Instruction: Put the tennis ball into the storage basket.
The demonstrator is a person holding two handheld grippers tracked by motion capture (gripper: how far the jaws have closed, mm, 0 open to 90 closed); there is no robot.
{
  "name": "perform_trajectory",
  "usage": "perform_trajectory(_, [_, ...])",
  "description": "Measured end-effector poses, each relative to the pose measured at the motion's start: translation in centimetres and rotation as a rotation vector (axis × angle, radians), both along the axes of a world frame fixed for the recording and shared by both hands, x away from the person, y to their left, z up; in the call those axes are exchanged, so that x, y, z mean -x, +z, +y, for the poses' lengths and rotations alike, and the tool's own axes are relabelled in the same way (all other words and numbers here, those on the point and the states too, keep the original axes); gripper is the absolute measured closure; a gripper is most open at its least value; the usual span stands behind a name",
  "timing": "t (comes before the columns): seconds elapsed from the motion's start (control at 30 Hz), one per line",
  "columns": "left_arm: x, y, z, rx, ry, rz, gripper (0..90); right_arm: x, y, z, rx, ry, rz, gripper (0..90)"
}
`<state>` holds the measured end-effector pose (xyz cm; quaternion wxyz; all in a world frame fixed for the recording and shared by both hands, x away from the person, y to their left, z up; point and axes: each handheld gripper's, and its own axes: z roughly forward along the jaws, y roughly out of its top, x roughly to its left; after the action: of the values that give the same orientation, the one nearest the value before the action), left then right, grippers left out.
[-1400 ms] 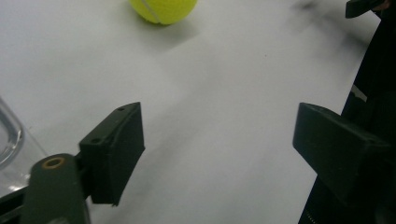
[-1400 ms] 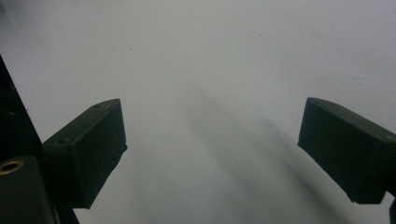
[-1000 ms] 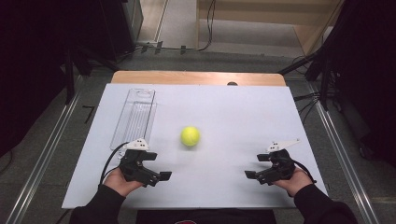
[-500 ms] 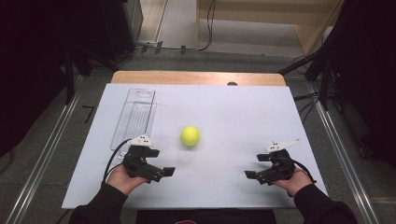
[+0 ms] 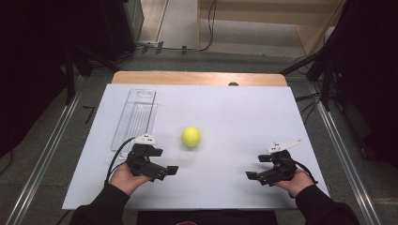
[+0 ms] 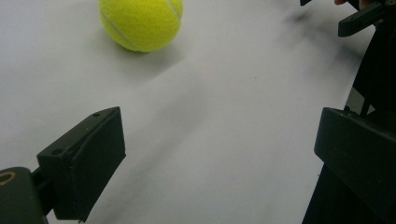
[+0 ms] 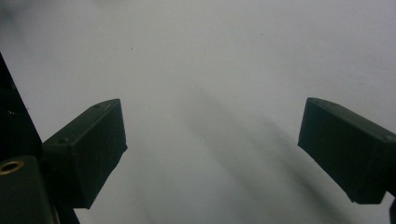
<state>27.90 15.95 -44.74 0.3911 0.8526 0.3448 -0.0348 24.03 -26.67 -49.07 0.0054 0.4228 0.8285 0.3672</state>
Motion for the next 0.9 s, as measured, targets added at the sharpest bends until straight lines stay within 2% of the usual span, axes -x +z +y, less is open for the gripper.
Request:
perform_trajectory(0.4, [-0.8,0.4,-0.9,0.002,0.018,-0.001,2.5,0.0,0.0,0.0,-0.001,0.0,0.002,5.8])
perform_trajectory(0.5, [-1.1,0.6,-1.1,-0.013,0.02,-0.01,2.5,0.0,0.0,0.0,0.001,0.0,0.001,5.9])
perform_trajectory(0.9, [-2.3,1.0,-1.5,0.0,0.043,-0.003,2.6,0.0,0.0,0.0,0.0,0.002,0.001,5.8])
